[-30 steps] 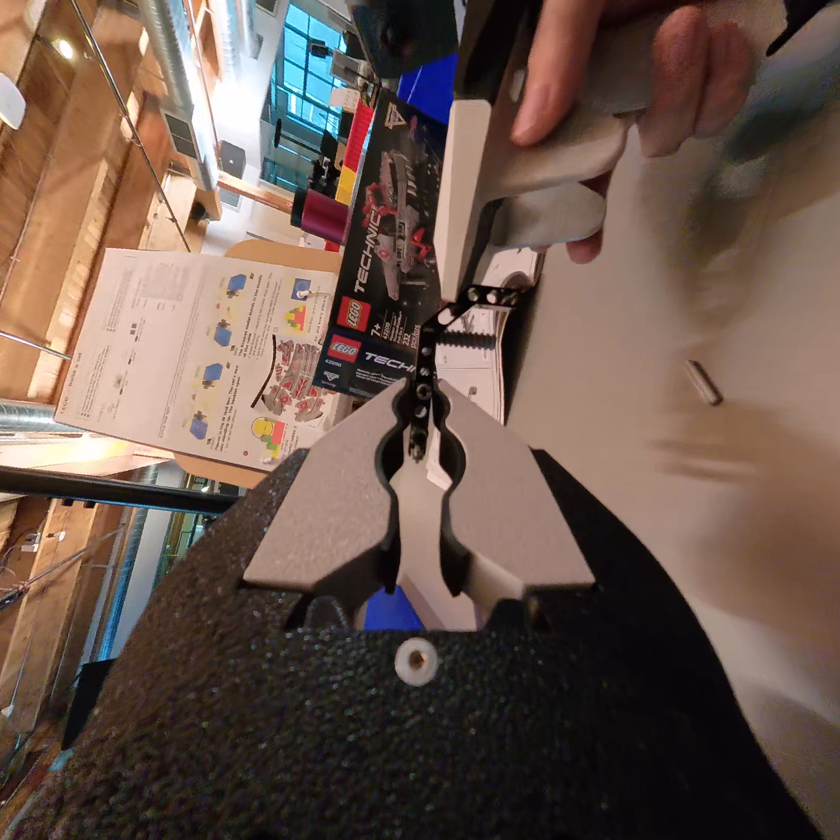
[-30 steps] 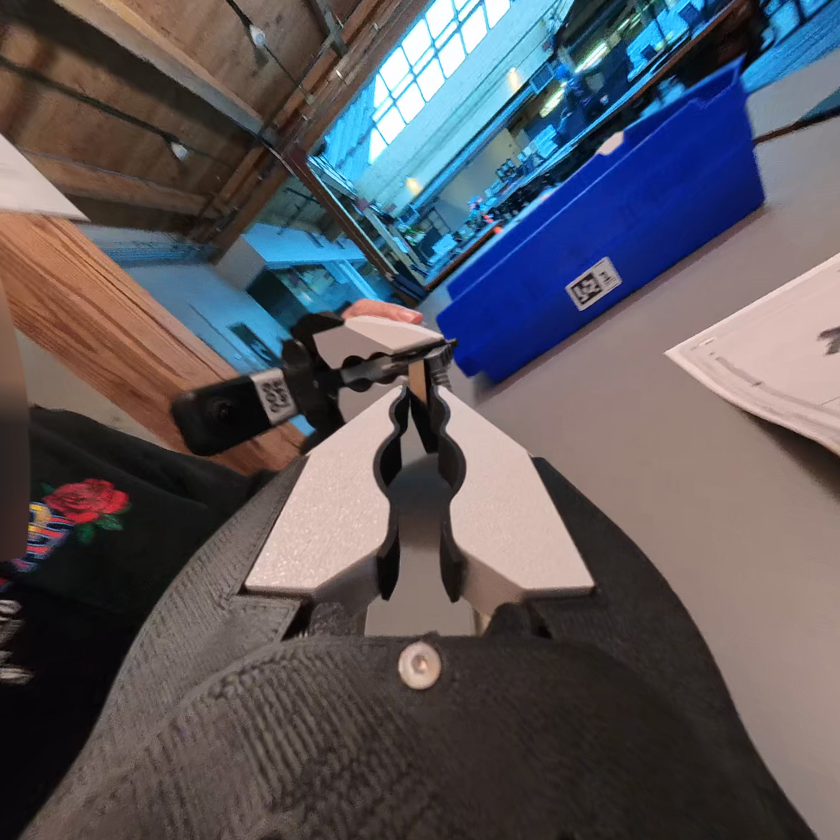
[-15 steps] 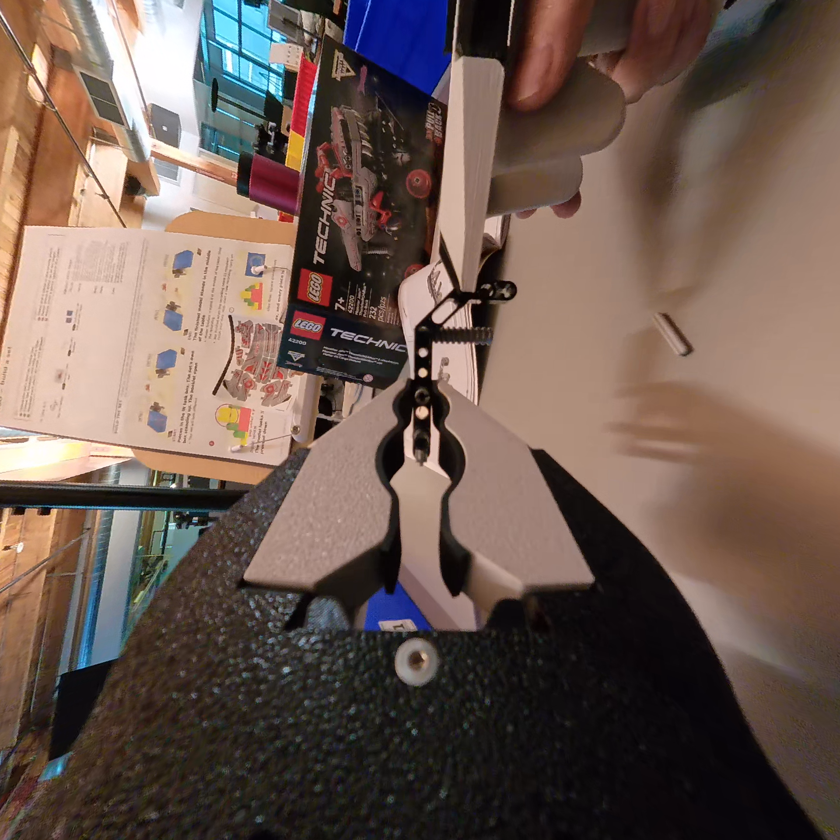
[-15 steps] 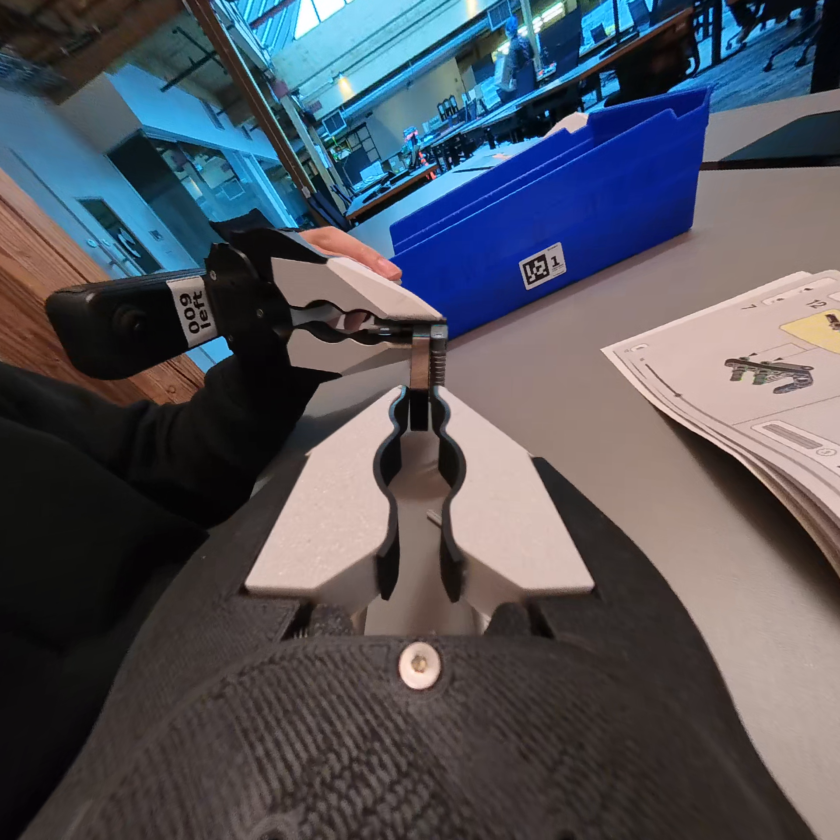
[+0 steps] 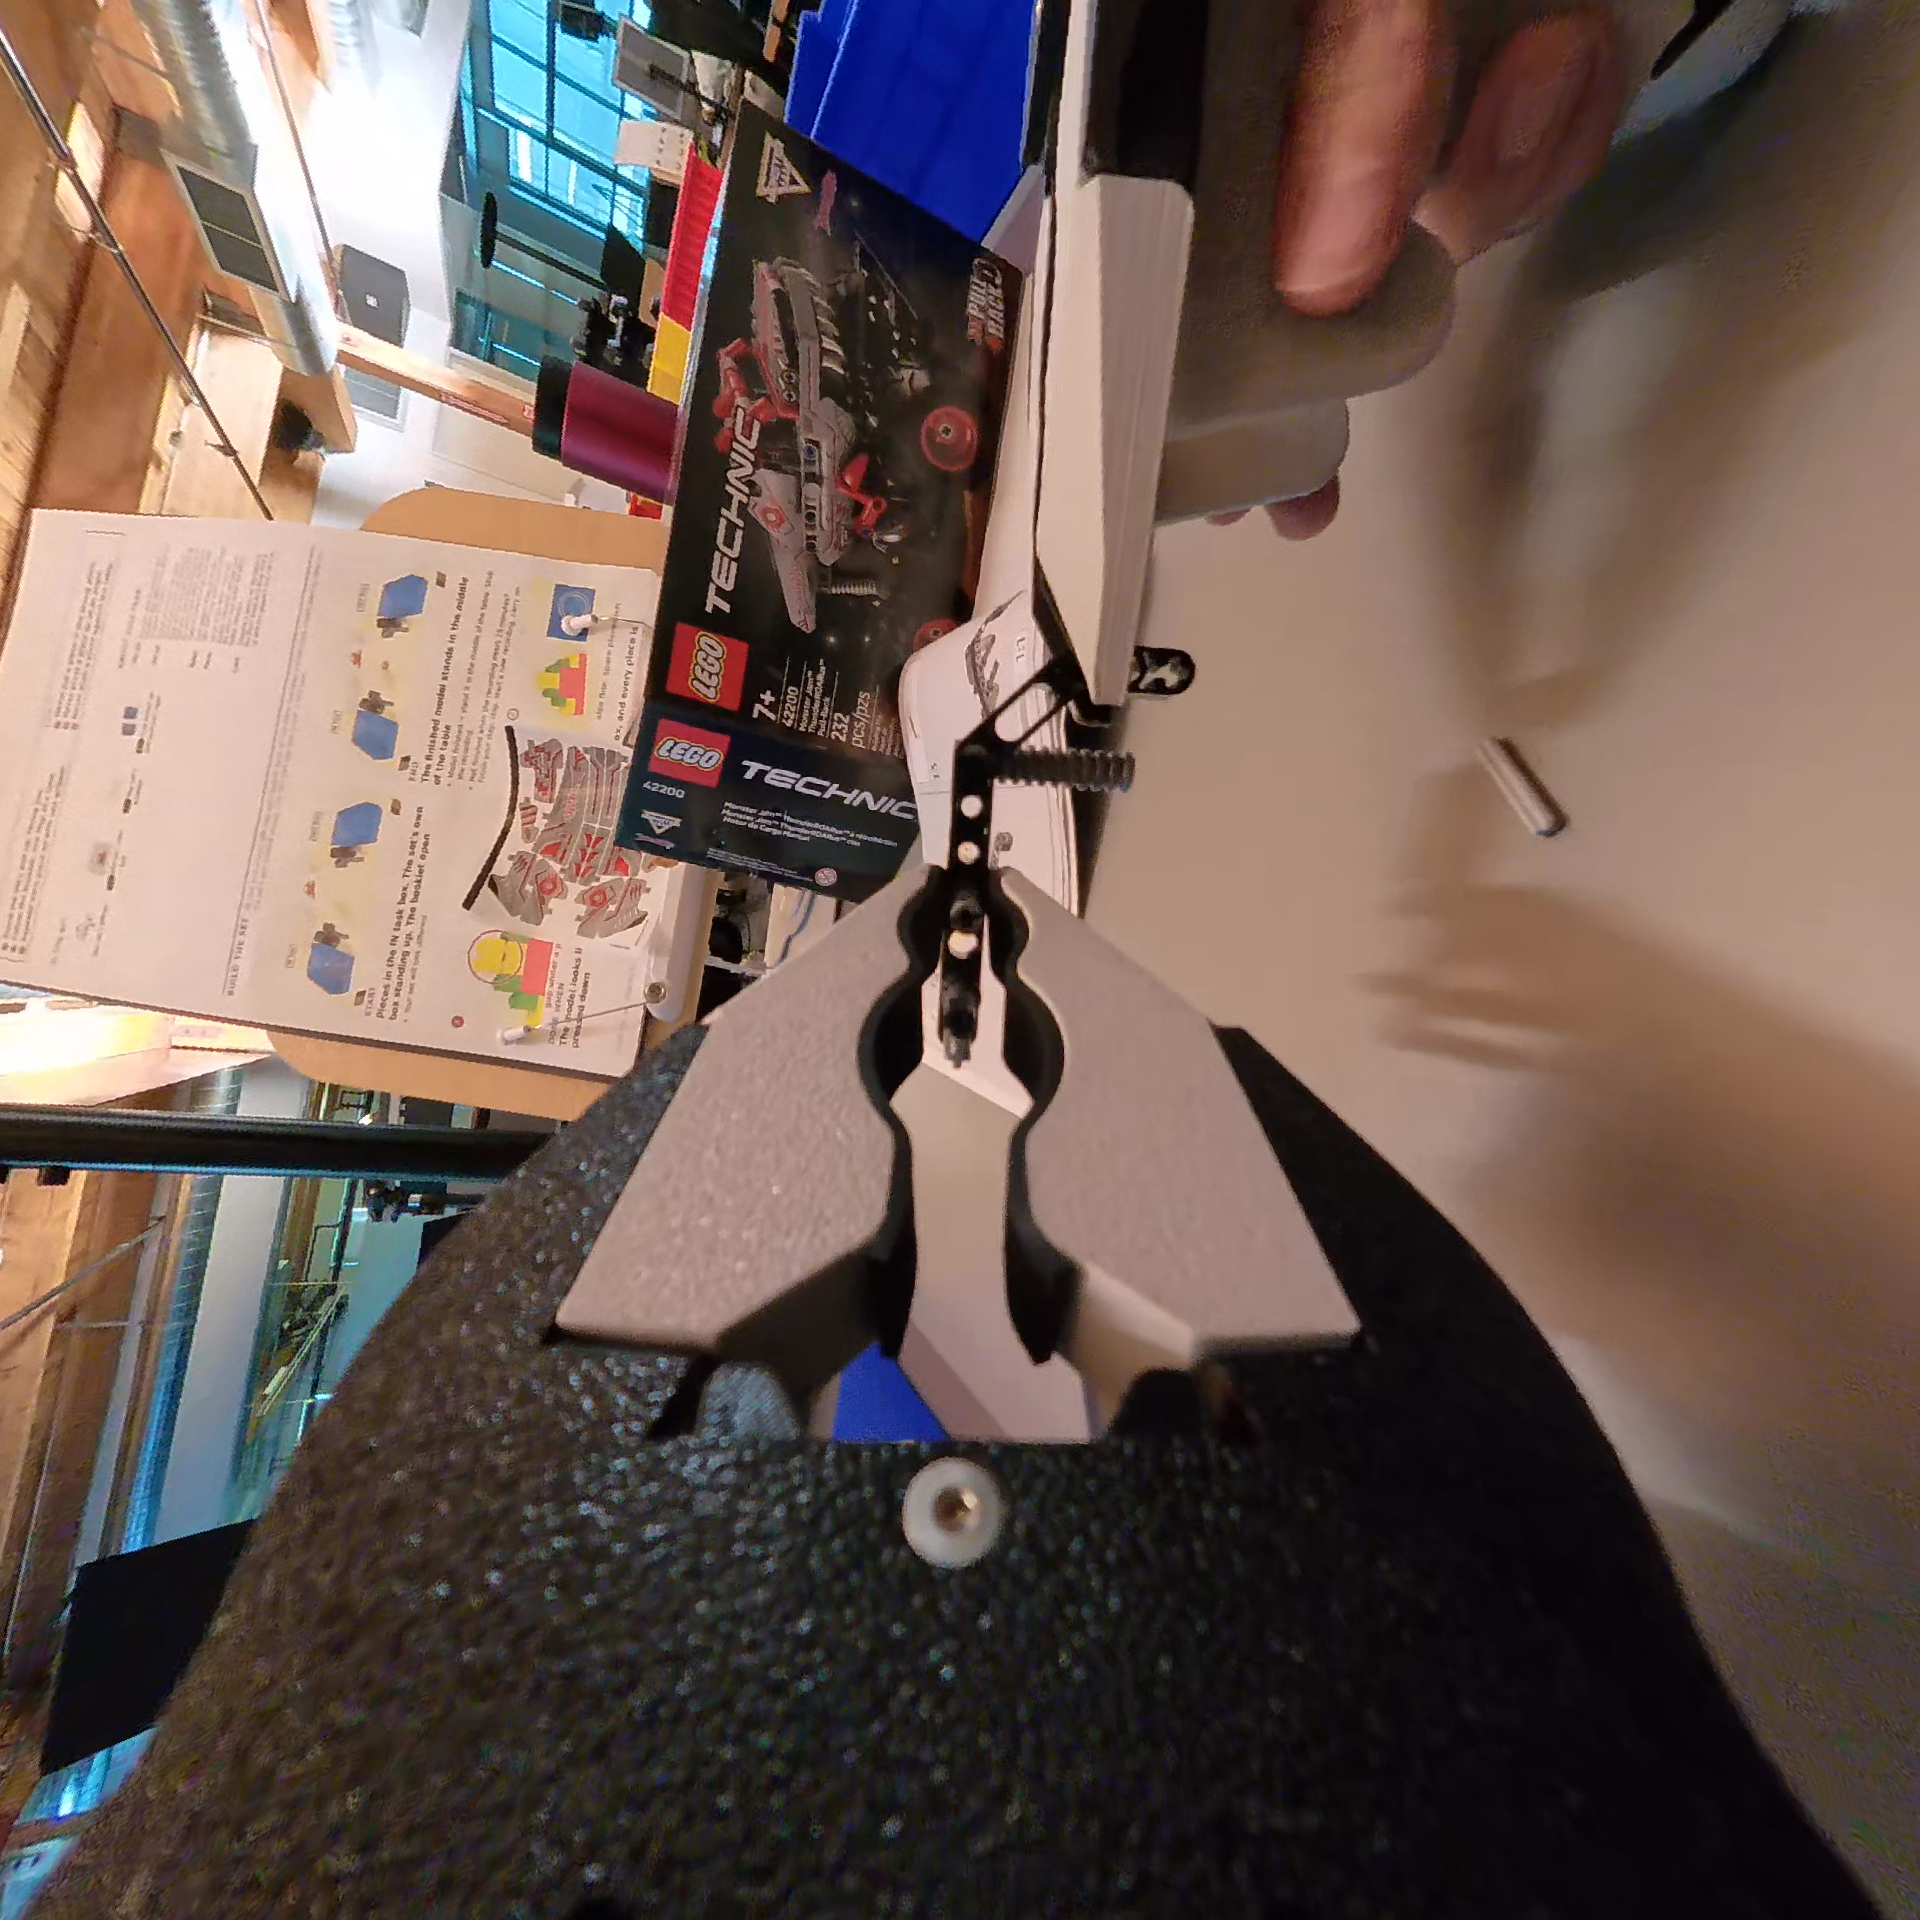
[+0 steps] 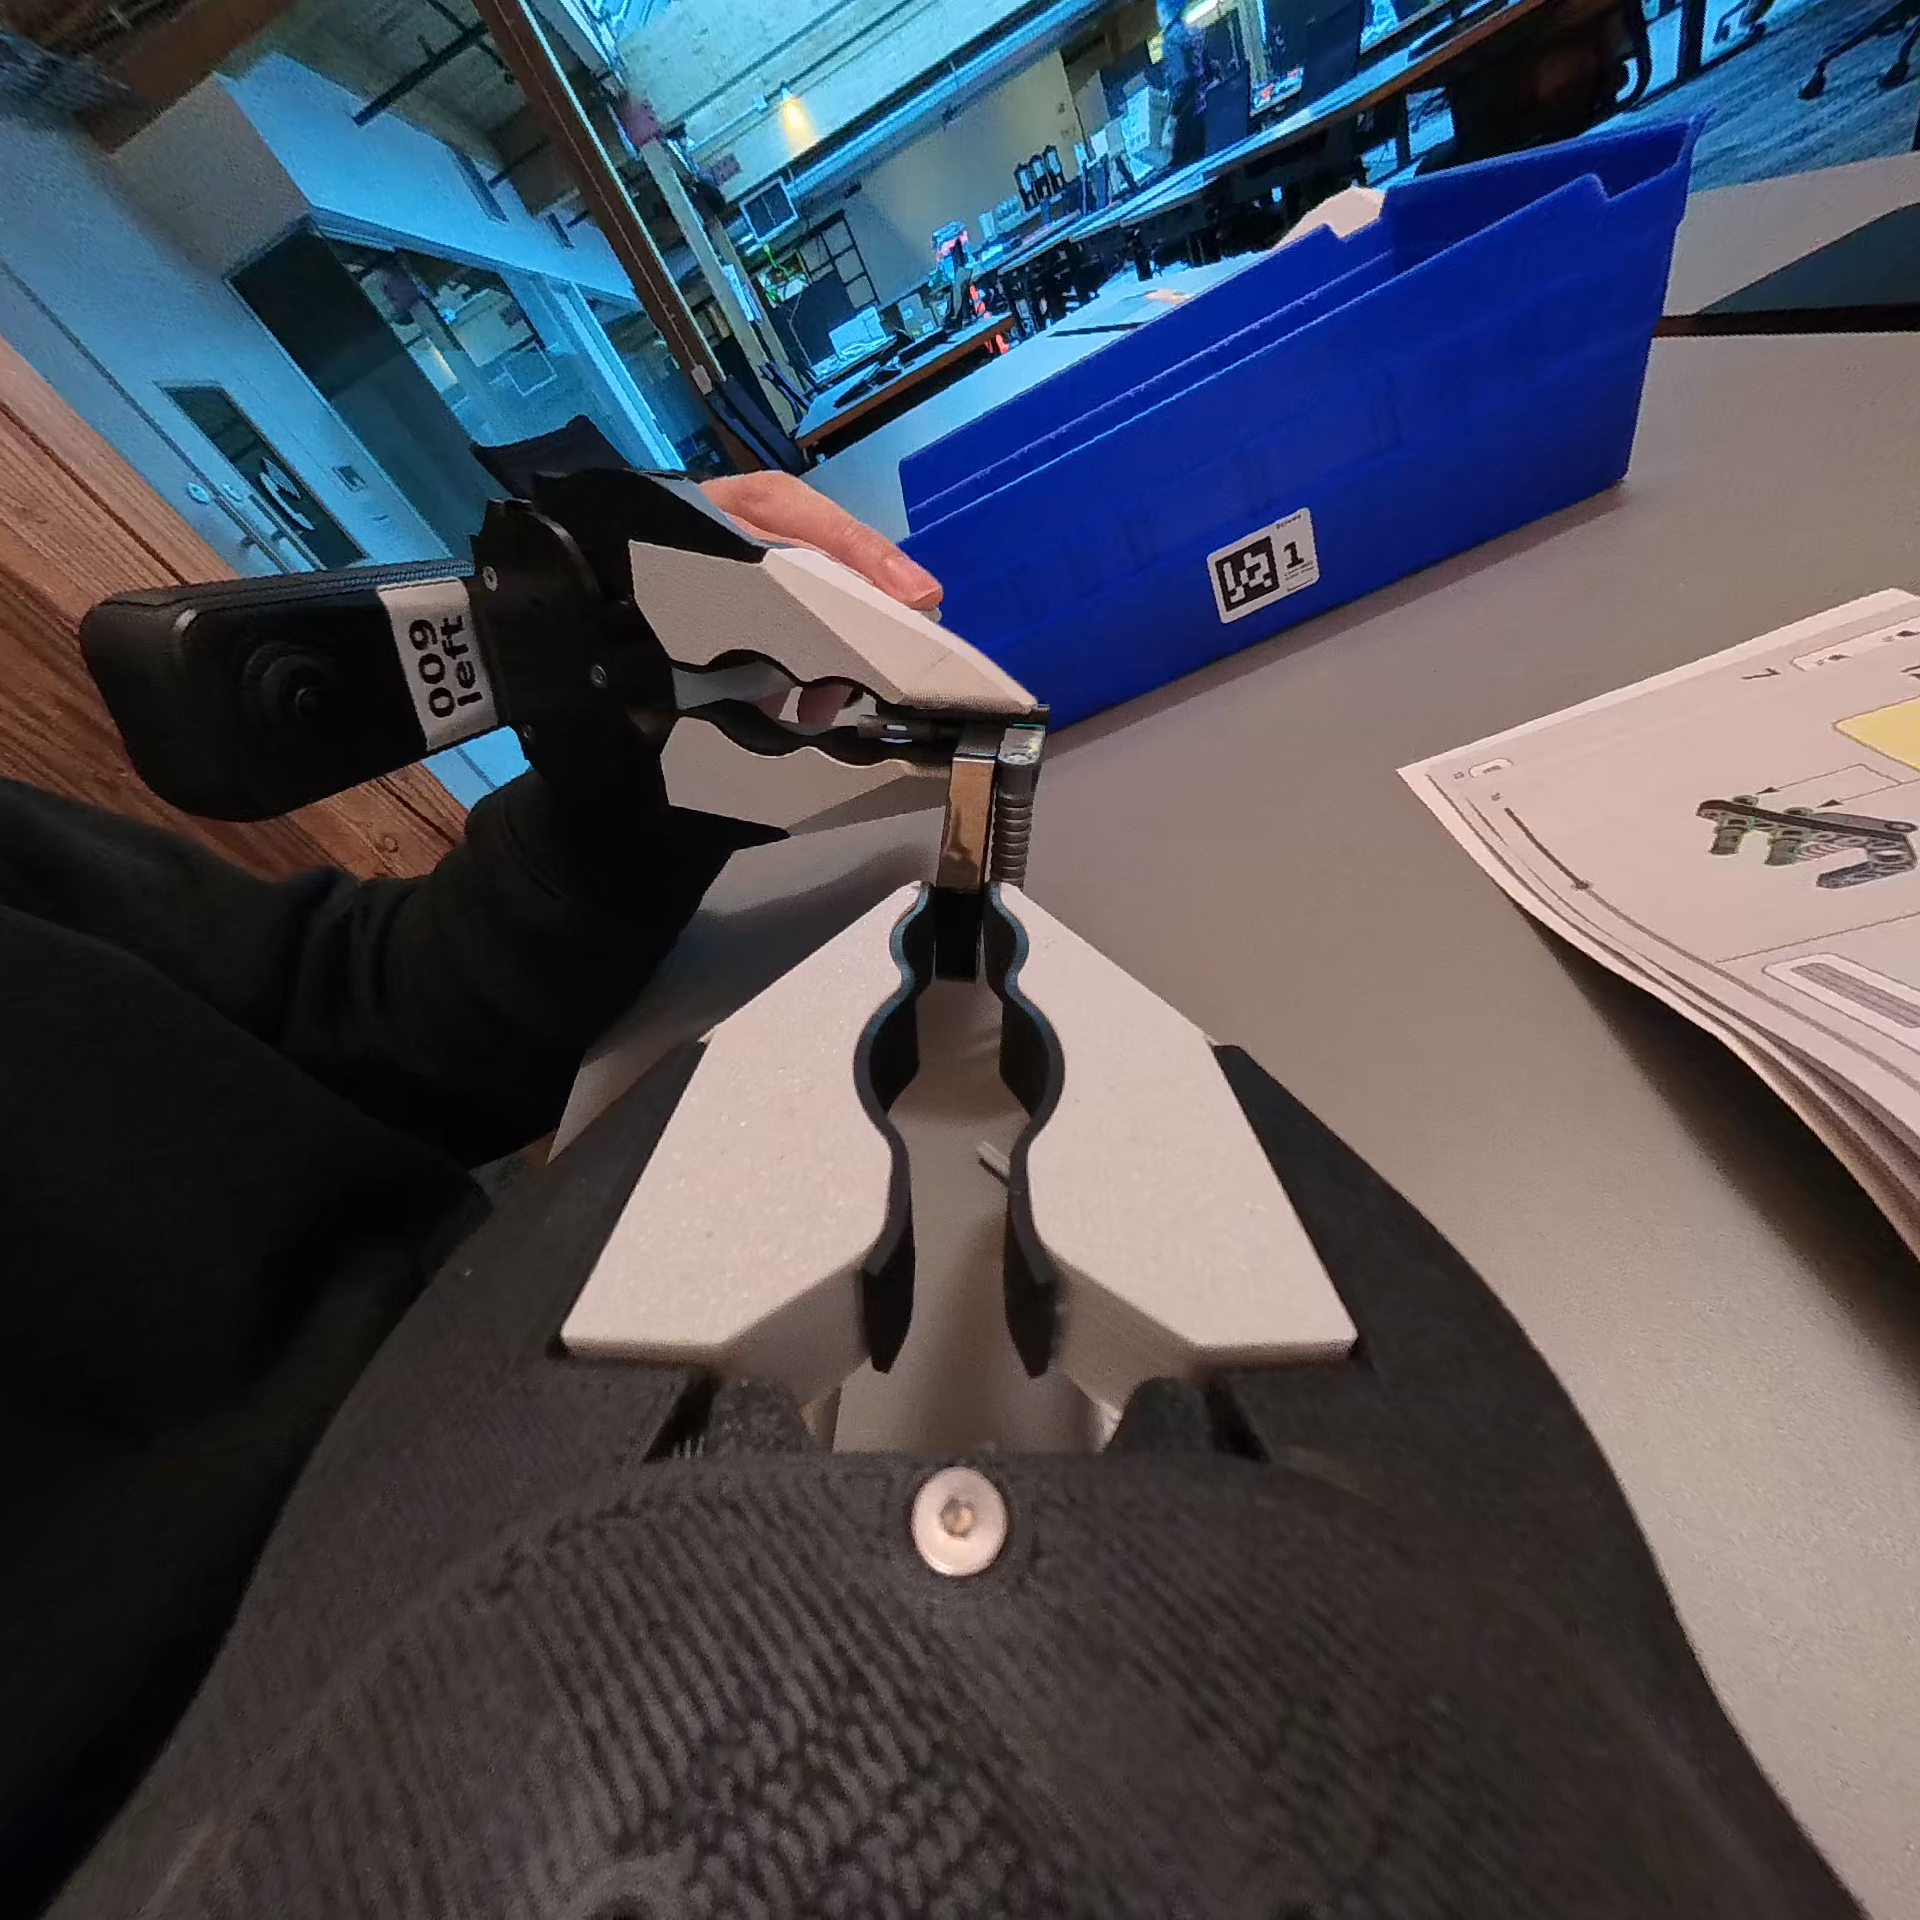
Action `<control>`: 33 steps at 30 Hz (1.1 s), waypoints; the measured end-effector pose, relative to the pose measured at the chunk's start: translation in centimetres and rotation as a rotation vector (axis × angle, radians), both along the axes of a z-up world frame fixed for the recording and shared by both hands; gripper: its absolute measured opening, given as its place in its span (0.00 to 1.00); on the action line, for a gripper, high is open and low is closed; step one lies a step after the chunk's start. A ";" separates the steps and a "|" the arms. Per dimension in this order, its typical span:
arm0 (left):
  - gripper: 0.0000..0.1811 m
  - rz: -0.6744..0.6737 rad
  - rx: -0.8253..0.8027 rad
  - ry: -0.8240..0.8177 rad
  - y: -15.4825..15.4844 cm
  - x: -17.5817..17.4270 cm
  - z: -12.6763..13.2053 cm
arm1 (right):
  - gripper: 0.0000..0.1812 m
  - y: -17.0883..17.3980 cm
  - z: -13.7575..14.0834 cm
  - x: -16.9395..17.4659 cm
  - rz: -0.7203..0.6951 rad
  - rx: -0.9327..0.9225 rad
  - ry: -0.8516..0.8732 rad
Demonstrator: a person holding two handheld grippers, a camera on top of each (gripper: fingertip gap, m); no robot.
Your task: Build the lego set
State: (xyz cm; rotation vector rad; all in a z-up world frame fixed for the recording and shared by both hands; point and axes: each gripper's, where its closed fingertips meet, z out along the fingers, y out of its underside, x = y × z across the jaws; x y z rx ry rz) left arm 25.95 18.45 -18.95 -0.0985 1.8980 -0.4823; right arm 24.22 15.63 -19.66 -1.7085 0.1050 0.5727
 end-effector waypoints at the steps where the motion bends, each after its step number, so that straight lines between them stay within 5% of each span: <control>1: 0.03 0.001 -0.007 -0.001 0.0 0.0 0.0 | 0.03 0.0 0.0 0.1 -0.004 0.000 -0.013; 9: 0.19 0.060 -0.155 -0.054 0.6 0.5 1.9 | 0.03 -0.3 1.6 2.4 -0.121 0.072 0.013; 12: 0.17 0.017 -0.319 -0.011 -0.2 0.0 3.0 | 0.03 -1.2 2.8 4.9 -0.243 0.149 0.081; 18: 0.15 -0.090 -0.492 0.623 -4.3 -2.7 -3.9 | 0.03 -2.7 3.4 8.0 -0.392 0.201 0.101; 22: 0.10 -0.070 -0.497 0.859 -5.0 -4.3 -7.0 | 0.03 -2.6 3.1 8.0 -0.392 0.193 0.080; 33: 0.01 0.055 -0.514 0.943 -4.7 -3.7 -9.3 | 0.03 -2.4 3.3 7.8 -0.394 0.219 0.083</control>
